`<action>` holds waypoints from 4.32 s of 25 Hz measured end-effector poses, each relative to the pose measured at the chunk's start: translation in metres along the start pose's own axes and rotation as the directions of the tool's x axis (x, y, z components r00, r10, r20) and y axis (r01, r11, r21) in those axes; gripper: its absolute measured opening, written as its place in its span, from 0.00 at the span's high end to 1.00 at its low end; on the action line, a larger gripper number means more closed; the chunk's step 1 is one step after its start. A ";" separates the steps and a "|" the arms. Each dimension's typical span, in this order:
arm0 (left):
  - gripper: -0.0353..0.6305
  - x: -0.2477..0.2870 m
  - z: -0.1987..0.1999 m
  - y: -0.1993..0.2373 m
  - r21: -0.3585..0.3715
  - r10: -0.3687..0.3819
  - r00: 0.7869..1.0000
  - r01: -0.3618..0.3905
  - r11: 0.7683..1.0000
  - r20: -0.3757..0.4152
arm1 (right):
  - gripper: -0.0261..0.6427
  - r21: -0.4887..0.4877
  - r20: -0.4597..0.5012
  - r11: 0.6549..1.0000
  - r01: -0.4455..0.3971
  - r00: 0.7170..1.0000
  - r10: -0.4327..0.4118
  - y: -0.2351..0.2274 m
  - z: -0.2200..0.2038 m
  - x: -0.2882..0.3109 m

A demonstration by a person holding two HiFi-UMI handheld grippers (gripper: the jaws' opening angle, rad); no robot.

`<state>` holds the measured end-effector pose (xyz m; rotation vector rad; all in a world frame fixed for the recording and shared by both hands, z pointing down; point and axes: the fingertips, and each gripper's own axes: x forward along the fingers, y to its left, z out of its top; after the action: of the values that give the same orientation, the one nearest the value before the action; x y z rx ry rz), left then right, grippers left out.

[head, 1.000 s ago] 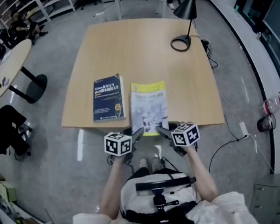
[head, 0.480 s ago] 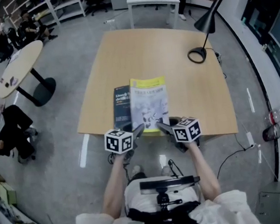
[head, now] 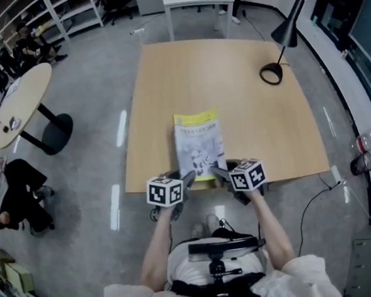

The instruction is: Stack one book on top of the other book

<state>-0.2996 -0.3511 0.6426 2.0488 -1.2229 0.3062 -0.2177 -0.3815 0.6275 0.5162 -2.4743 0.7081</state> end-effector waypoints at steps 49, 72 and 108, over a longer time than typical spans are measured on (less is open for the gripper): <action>0.78 -0.042 0.071 0.052 0.008 0.366 0.809 -0.415 0.910 0.460 | 0.89 0.235 0.544 0.969 0.078 0.815 -0.198 -0.044 0.104 -0.079; 0.93 -0.167 0.112 -0.019 0.101 0.177 0.637 -0.375 0.922 0.750 | 0.96 0.150 0.686 0.989 -0.014 0.721 -0.093 0.056 0.122 -0.120; 0.93 -0.348 -0.268 -0.424 0.177 0.099 0.725 -0.295 0.939 0.682 | 0.96 0.092 0.674 0.990 0.106 0.725 -0.140 0.362 -0.273 -0.464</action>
<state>-0.0840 0.1884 0.4549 2.3624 -1.9372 -0.2127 0.0781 0.1601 0.4285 1.1215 -3.0539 0.5879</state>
